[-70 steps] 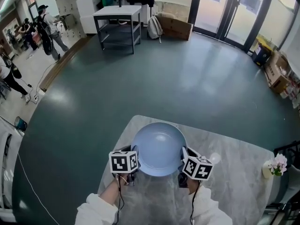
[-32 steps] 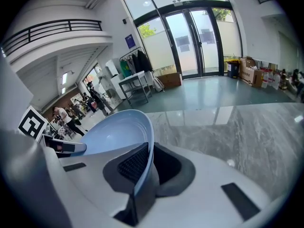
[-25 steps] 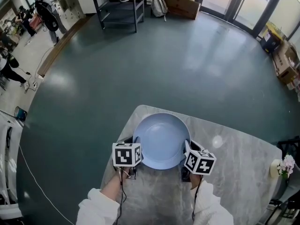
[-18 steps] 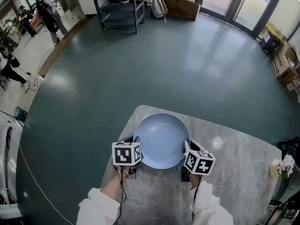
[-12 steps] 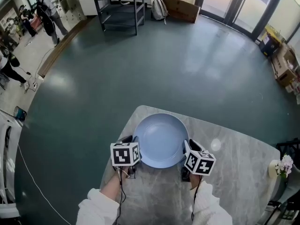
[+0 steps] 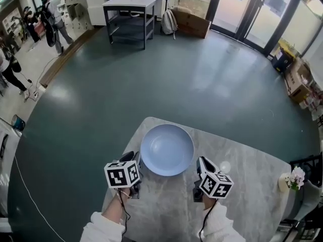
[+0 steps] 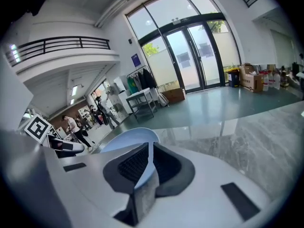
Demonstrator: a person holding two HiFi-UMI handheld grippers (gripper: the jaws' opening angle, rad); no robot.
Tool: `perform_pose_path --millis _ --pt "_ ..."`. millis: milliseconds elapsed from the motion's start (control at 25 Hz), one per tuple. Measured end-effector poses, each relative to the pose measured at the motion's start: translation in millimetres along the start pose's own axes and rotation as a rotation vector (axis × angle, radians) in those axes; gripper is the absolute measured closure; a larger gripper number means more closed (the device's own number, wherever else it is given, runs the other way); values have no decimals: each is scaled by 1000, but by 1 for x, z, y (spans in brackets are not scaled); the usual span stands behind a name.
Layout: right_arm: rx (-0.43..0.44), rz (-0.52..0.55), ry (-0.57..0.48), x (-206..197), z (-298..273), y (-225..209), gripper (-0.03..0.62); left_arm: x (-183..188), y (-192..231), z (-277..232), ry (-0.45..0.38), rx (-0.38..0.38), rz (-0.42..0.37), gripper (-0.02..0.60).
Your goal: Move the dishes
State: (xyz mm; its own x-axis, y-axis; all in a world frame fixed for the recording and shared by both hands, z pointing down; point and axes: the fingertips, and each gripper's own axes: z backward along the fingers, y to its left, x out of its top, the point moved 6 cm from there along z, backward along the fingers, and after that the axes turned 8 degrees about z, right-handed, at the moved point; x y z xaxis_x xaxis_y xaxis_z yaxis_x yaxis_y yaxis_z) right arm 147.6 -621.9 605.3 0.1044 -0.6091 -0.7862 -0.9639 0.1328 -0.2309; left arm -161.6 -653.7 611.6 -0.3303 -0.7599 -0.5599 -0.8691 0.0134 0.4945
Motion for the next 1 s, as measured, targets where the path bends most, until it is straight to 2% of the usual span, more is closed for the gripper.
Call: perform_pose_path --millis 120,280,560,800,1000 --pt "14 24 -13 -1 28 9 517 -7 -10 29 -52 -9 11 488" --pt "32 48 -25 -8 73 24 522 -31 -28 71 -79 -40 22 488" --pt "74 54 -47 -39 174 52 528 -94 -68 164 -169 -46 -28 541" --pt "103 91 -78 -65 249 67 534 -157 -105 224 -167 -116 -58 574" --pt "134 102 -107 -79 281 82 537 -180 -123 259 -185 -134 -71 575"
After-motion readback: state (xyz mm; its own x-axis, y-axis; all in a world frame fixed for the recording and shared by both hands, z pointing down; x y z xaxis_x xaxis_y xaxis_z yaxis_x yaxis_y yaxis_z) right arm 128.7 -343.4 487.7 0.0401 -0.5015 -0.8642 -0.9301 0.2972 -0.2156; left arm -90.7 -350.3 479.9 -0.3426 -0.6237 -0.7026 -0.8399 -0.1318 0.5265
